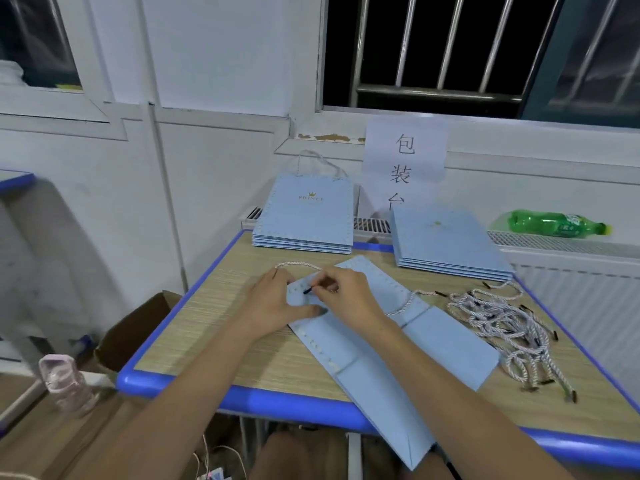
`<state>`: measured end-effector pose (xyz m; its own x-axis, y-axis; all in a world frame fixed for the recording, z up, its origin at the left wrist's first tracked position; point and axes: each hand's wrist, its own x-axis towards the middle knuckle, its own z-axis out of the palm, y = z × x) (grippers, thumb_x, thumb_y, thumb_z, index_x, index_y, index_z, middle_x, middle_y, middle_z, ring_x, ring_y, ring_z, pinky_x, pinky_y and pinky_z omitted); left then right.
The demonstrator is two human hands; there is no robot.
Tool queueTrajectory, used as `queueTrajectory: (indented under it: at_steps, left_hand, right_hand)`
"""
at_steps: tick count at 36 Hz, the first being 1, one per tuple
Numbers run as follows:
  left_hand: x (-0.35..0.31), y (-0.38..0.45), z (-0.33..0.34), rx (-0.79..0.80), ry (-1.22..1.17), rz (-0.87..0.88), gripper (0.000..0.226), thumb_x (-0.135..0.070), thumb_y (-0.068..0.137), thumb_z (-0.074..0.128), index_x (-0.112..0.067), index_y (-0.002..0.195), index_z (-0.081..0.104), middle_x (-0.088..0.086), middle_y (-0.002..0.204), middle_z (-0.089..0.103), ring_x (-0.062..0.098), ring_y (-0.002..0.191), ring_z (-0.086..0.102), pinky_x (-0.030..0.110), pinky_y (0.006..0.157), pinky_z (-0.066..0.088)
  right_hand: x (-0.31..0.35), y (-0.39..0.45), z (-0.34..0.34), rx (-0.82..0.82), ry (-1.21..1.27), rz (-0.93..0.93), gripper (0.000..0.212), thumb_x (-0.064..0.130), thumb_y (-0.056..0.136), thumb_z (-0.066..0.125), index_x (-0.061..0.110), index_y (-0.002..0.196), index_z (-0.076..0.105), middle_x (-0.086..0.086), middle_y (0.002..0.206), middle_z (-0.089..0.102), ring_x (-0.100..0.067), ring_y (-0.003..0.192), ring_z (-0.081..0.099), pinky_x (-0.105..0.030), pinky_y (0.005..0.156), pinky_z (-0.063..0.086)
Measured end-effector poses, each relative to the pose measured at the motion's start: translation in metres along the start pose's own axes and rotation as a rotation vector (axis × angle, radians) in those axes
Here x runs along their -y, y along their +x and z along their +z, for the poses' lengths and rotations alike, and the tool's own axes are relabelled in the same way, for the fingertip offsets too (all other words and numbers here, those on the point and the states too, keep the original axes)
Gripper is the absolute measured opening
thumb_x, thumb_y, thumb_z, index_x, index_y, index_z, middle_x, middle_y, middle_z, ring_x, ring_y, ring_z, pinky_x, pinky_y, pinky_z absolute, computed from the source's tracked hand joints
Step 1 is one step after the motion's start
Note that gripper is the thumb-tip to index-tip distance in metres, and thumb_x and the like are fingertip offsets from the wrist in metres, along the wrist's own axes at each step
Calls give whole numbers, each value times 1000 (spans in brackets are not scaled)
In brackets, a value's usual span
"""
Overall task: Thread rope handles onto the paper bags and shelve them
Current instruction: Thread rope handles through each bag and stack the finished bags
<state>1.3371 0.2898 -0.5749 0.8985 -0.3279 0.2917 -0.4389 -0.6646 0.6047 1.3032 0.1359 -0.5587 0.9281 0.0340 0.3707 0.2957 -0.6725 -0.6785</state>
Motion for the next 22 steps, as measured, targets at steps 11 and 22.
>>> queueTrajectory:
  at_steps: [11,22]
  left_hand:
    - [-3,-2,-2,4,-79,10,73,-71,37,54,-20,89,49,-7,92,50,13,85,50,28,71,38]
    - [-4,5,-23,32,-656,-157,26,-21,69,45,-17,55,67,-5,64,67,7,60,58,21,57,42]
  right_hand:
    - [-2,-2,8,7,-98,-43,9,4,84,61,12,80,63,-2,87,66,-18,84,62,-40,77,52]
    - [-4,4,-2,146,337,139,42,4,77,75,25,110,60,7,73,53,-1,60,50,-11,64,43]
